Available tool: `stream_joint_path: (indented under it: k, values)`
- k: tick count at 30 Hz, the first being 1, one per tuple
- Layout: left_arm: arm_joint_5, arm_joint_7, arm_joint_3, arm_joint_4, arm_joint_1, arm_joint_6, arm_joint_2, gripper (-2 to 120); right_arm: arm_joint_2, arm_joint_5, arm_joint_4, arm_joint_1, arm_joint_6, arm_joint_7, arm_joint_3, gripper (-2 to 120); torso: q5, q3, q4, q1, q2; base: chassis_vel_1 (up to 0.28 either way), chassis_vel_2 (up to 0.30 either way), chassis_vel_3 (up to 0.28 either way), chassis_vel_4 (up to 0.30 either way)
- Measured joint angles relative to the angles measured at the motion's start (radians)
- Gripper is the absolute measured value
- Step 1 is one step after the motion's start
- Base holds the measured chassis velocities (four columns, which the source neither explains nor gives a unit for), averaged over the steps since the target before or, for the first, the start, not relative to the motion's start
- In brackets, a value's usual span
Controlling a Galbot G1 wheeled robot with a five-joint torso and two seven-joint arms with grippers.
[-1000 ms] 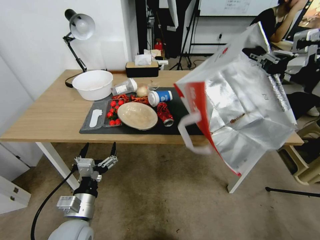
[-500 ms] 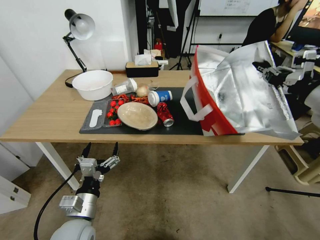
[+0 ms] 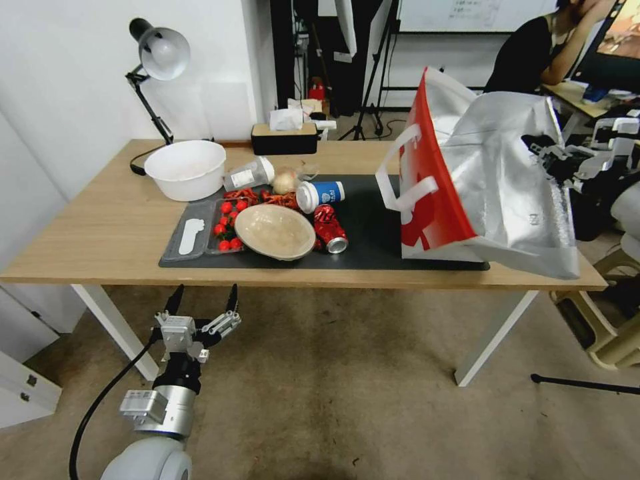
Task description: Pick up the food delivery bag from the floor and place it on the table.
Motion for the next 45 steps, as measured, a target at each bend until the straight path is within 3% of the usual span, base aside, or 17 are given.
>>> stream_joint_path:
  k: [10,12,14,16,19,20,23,29,30,36,37,38,45]
  values:
    - [0.000,0.001,0.000,0.000,0.000,0.000,0.002,100,0.003,-0.006,-0.014,0.005,0.003,-0.002,-0.004,0,0.0000,0.000,0.0000,0.000,0.000,0.000,0.000,0.000,0.000]
    - [0.000,0.002,0.000,0.000,0.000,0.000,0.002,100,0.003,-0.006,-0.017,0.008,0.004,-0.008,-0.004,15,0.0000,0.000,0.0000,0.000,0.000,0.000,0.000,0.000,0.000]
    - [0.000,0.002,0.000,0.000,0.000,0.000,0.002,100,0.003,-0.006,-0.017,0.009,0.004,-0.008,-0.004,15,0.0000,0.000,0.0000,0.000,0.000,0.000,0.000,0.000,0.000]
    - [0.000,0.004,0.000,0.000,0.000,0.000,0.002,100,0.003,-0.005,-0.019,0.012,0.004,-0.012,-0.004,28,0.0000,0.000,0.0000,0.000,0.000,0.000,0.000,0.000,0.000]
    - [0.000,0.005,0.000,0.000,0.000,0.000,0.002,100,0.003,-0.005,-0.021,0.015,0.004,-0.013,-0.004,35,0.0000,0.000,0.0000,0.000,0.000,0.000,0.000,0.000,0.000]
    - [0.000,0.008,0.001,0.001,0.001,-0.002,0.001,100,0.003,-0.004,-0.022,0.018,0.004,-0.013,-0.001,44,0.0000,0.000,0.0000,0.000,0.000,0.000,0.000,0.000,0.000]
    - [0.000,0.013,0.002,0.001,0.003,-0.006,0.000,100,0.002,-0.006,-0.024,0.022,0.010,-0.015,0.005,53,0.0001,0.000,0.0000,0.000,0.000,0.000,0.000,0.000,0.000]
    - [0.000,0.023,0.003,0.002,0.008,-0.018,-0.001,100,0.006,-0.111,-0.028,0.037,0.089,-0.035,0.022,76,0.0000,0.000,0.0000,0.000,0.000,0.000,0.000,0.000,0.000]
    - [-0.001,0.025,0.003,0.003,0.008,-0.021,-0.002,100,0.005,-0.115,-0.016,0.024,0.124,-0.059,0.034,84,0.0000,0.000,0.0000,0.000,0.000,0.000,0.000,0.000,0.000]
    - [-0.001,0.026,0.004,0.003,0.009,-0.023,-0.004,100,0.025,-0.104,0.027,-0.017,0.192,-0.155,0.035,98,0.0000,0.000,0.0000,0.000,0.000,0.000,0.000,0.000,0.000]
    - [-0.001,0.026,0.004,0.003,0.009,-0.024,-0.004,100,0.034,-0.098,0.039,-0.024,0.204,-0.180,0.032,99,-0.0001,0.000,0.0000,0.000,0.000,0.000,0.000,0.000,0.000]
    - [-0.002,0.026,0.001,0.002,0.013,-0.028,-0.003,100,0.068,-0.084,0.077,-0.053,0.245,-0.285,0.016,100,0.0000,0.000,0.0001,0.000,0.000,0.000,0.000,0.000,0.000]
    - [-0.005,0.024,-0.005,-0.003,0.017,-0.030,0.000,100,0.103,-0.108,0.113,-0.122,0.276,-0.486,0.002,100,-0.0001,0.000,0.0001,0.000,0.000,0.000,0.000,0.000,0.000]
